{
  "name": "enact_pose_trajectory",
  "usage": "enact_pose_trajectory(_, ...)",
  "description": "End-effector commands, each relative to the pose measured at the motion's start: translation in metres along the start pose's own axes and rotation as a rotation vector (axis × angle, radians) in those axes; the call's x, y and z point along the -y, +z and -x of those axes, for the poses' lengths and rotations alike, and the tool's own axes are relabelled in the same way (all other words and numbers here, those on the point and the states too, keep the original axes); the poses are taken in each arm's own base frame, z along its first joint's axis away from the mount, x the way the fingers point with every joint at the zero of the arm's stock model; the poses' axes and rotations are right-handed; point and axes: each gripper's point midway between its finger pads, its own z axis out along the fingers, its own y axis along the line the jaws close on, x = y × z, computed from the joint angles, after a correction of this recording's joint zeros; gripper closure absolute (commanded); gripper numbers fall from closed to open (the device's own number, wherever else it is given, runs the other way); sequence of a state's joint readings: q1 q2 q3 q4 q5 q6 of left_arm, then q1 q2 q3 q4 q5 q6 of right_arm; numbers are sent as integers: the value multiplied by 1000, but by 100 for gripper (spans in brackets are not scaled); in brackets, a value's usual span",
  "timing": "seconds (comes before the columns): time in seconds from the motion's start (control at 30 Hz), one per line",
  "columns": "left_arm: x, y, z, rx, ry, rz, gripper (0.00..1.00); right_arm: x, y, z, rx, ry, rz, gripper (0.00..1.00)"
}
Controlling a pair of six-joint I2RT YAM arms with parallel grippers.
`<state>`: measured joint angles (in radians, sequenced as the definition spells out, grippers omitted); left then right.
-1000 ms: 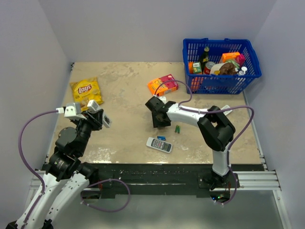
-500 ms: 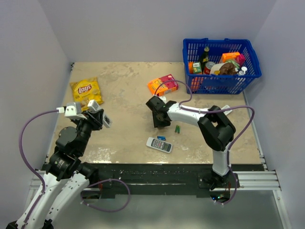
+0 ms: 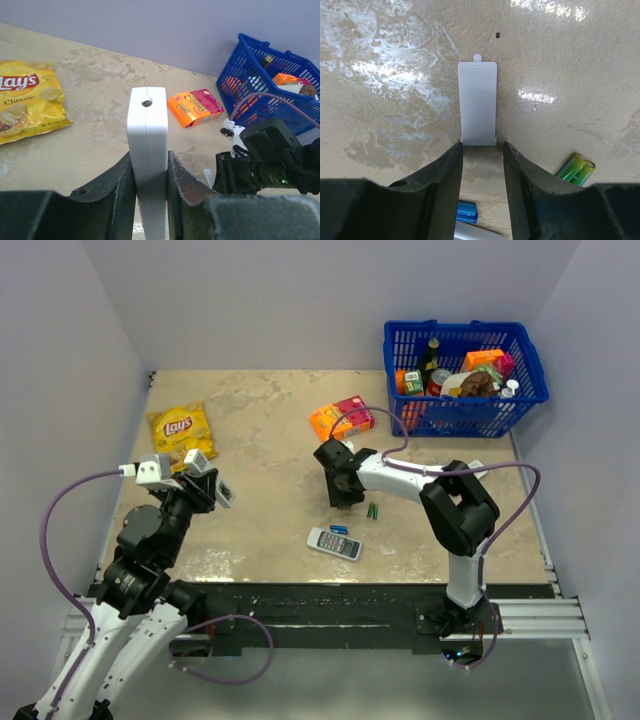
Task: Load the batteries into the remote control
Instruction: Pick up the battery cover at the center of the board.
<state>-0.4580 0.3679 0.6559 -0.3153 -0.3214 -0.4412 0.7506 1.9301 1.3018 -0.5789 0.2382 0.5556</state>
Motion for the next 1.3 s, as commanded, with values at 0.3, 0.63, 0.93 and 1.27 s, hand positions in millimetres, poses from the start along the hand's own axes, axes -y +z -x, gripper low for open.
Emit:
enact_pose_trajectory(0.3,3,5,6,27,0,-14,86,-4,4,-8,-81,-52,2,57)
enact_pose_trajectory(0.63,2,6,4,23,3,-11,86,-7,12,-9,-106,-59,-2,57)
enact_pose_trajectory(0.93,3,7,3,18,-2,-14,86,-2,20,-12,-130,-69,-43,58)
enact_pose_trajectory(1.27,7,11,-1,2,-16,-32,86,5,26,-14,-142,-72,-75,54)
